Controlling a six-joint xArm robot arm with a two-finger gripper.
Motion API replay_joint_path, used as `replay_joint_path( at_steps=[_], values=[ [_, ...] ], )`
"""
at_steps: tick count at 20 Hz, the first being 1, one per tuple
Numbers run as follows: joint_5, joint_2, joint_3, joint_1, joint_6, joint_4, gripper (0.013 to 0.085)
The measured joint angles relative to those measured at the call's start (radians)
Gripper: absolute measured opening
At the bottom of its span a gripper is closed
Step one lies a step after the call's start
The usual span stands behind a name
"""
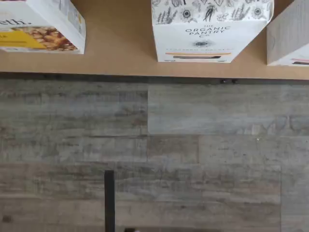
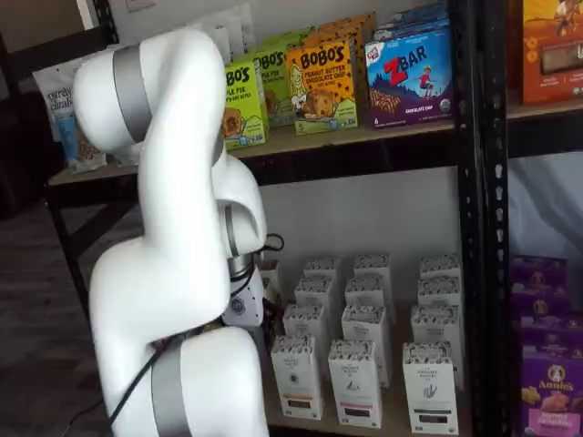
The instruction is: Pick up the white box with a yellow strip in the middle, on the bottom shelf, the fourth box from the left
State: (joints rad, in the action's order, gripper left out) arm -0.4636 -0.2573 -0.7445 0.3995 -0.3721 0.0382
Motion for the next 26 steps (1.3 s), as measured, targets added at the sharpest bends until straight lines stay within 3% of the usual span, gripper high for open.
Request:
replay_joint_path(
  at_steps=[5, 10, 16, 26],
  values=[
    [0.056, -0.088, -0.038, -0.011, -0.027, -0.042, 0.0850],
    [0.095, -0.173, -0.103, -0.023, 0.018, -0.008, 0.0850],
    [0.093, -0.280, -0.209, -0.043, 0.013, -0.035, 0.0850],
    [0.101, -0.425, -0.381, -0.083, 0.047, -0.043, 0.0850]
  ],
)
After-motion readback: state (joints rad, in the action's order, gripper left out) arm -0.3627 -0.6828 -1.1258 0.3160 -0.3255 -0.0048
